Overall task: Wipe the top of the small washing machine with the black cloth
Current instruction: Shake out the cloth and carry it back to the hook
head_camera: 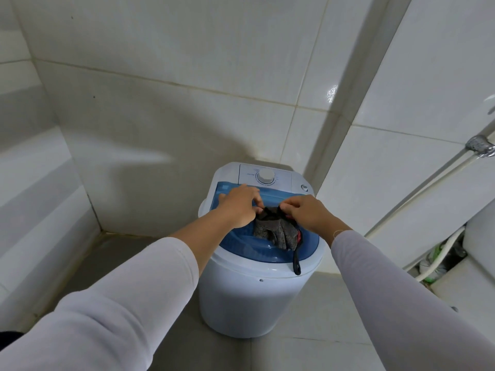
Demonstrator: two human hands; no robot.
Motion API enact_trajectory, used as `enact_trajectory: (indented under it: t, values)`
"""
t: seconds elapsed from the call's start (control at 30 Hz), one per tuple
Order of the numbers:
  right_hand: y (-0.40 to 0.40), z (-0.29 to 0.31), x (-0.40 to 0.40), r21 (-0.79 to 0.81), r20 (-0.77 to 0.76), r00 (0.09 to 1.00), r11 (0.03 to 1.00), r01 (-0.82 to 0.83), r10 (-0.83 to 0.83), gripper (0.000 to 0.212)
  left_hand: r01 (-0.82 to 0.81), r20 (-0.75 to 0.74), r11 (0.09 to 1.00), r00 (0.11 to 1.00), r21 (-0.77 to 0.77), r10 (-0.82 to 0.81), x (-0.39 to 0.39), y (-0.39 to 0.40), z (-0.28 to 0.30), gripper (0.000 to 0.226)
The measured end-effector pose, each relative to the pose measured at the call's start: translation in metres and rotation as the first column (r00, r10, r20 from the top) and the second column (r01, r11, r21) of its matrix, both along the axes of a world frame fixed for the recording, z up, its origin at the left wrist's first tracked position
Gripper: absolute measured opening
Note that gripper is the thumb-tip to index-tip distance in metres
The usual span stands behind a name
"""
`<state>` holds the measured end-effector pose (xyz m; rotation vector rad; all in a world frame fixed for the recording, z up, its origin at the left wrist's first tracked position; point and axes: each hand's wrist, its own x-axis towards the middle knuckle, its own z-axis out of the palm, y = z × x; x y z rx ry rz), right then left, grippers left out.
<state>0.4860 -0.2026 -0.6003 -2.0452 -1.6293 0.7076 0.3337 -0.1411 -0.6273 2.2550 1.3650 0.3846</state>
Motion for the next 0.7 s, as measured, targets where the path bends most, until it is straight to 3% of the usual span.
enact_trajectory:
  t: [0.13,0.4,0.7]
  values:
    - [0.005,0.007,0.000,-0.020,0.001,0.999,0.999,-0.034,0.034,0.010,-0.016,0.052,1.000,0.999,0.018,0.015,-0.002,-0.004,0.006,0.013]
    - [0.007,0.055,-0.013,0.178,-0.101,0.995,0.984,0.012,0.006,0.016,0.088,0.362,0.985,0.932,-0.148,-0.029,-0.018,-0.010,0.040,0.027]
    - [0.004,0.115,-0.044,0.295,-0.249,0.967,0.955,0.015,0.062,0.019,0.203,0.394,0.969,0.909,-0.143,-0.133,-0.051,-0.019,0.077,0.035]
